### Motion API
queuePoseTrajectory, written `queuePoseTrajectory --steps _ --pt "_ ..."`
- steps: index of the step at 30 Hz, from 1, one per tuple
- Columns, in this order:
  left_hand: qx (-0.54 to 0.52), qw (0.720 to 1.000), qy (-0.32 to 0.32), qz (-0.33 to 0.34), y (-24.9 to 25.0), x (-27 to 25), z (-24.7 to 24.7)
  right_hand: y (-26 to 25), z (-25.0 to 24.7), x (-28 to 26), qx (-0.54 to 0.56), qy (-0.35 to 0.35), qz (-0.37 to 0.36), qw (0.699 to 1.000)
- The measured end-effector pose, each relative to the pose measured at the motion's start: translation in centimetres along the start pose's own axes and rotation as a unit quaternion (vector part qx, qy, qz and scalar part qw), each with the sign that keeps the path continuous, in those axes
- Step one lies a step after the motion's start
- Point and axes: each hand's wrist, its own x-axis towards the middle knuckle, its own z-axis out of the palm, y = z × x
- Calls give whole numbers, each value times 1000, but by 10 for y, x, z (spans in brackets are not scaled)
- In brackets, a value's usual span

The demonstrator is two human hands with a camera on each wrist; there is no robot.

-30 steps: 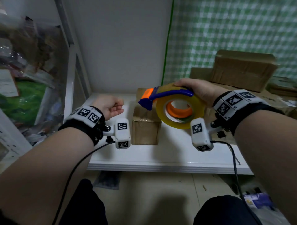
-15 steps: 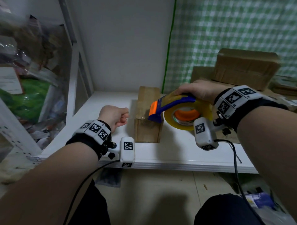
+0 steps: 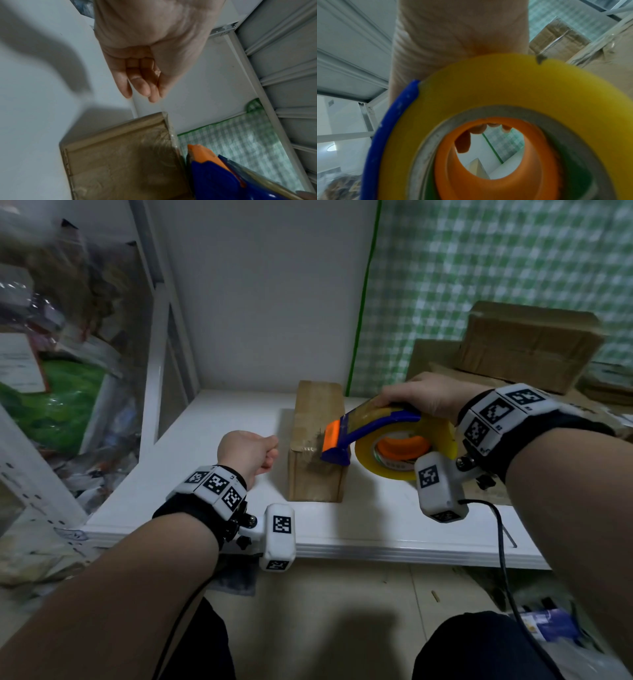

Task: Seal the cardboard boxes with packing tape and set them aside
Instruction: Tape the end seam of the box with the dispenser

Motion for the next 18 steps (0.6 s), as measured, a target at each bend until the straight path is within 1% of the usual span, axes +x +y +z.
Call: queuePoseTrajectory --steps 8,11,16,18 --pt "23 1000 -4 -13 -19 6 -5 3 12 2 -59 23 15 998" --pt "31 999 -6 -9 -22 5 -2 2 15 0 -99 22 25 995" --pt "-1 1000 -3 -12 -28 3 4 -3 27 -3 -214 41 36 975" --pt "-23 1000 -6 -20 -29 2 5 -5 34 -2 -215 45 41 975"
